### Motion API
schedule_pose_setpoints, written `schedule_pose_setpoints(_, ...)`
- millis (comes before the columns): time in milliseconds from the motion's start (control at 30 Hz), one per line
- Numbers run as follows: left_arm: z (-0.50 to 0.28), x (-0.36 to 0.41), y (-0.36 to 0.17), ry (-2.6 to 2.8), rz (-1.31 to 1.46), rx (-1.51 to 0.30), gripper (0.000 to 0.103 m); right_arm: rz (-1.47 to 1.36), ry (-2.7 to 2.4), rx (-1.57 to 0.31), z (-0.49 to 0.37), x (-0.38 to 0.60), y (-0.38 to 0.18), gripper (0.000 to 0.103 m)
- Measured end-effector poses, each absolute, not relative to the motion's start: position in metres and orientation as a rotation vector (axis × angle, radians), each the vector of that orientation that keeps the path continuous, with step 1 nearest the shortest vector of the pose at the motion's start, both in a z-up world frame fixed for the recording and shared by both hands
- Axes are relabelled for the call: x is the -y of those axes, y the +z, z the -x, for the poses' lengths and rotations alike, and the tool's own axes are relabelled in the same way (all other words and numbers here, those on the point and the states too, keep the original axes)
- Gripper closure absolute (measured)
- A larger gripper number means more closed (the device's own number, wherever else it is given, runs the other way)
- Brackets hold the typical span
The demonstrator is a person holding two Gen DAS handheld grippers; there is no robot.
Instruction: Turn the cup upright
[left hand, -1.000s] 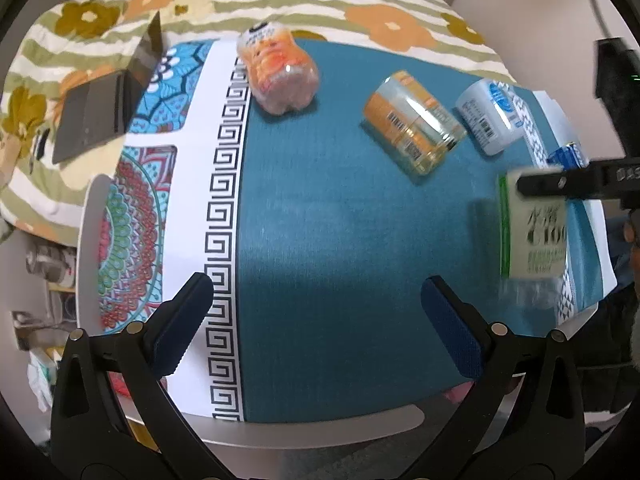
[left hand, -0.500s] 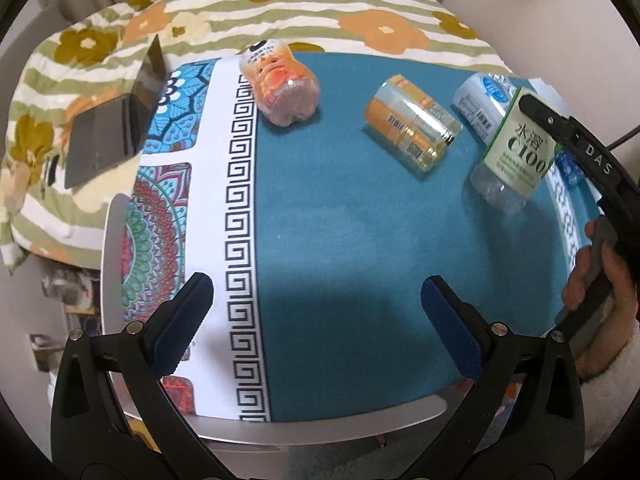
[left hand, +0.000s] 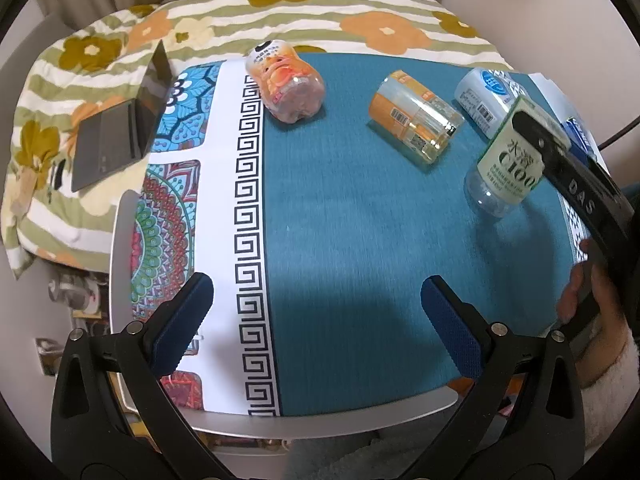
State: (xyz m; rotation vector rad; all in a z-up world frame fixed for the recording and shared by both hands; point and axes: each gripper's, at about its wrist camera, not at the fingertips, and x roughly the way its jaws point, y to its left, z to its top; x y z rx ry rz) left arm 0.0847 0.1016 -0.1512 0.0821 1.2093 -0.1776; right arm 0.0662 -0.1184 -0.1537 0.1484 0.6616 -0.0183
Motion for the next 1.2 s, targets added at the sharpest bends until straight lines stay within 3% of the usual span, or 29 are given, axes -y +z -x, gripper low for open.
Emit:
schedule_pose_setpoints(500,-0.076,-0.098,-0.151,-0.175,-0.042,-1.202,0.0,-0.058,0.036,-0.724,-0.049,0.106,-0.155,0.045)
schedule_pose_setpoints(567,-0.074,-0.097,-0.15,-0.171,-0.037,-1.199,0.0,-0.063,0.041,-0.744,-0.051,0.107,-0.155,0.041)
schedule_pose_setpoints(633,-0.072,-0.095,-0.147,-0.166,-0.033,-1.193,0.0,-0.075,0.053,-0.749,-0.051,0.108,-0.155,0.018)
schedule_pose_setpoints(700,-0.07,-0.093,-0.144,-0.162,-0.033,-1.185,0.0,-0.088,0.06,-0.739,-0.048,0.11,-0.152,0.006)
schedule_pose_setpoints(1200,-0.039,-0.066,-0.069,-0.134,-0.016,-1.051,0.0,-0.116,0.094,-0.843,-0.014,0.15,-0.084,0.0)
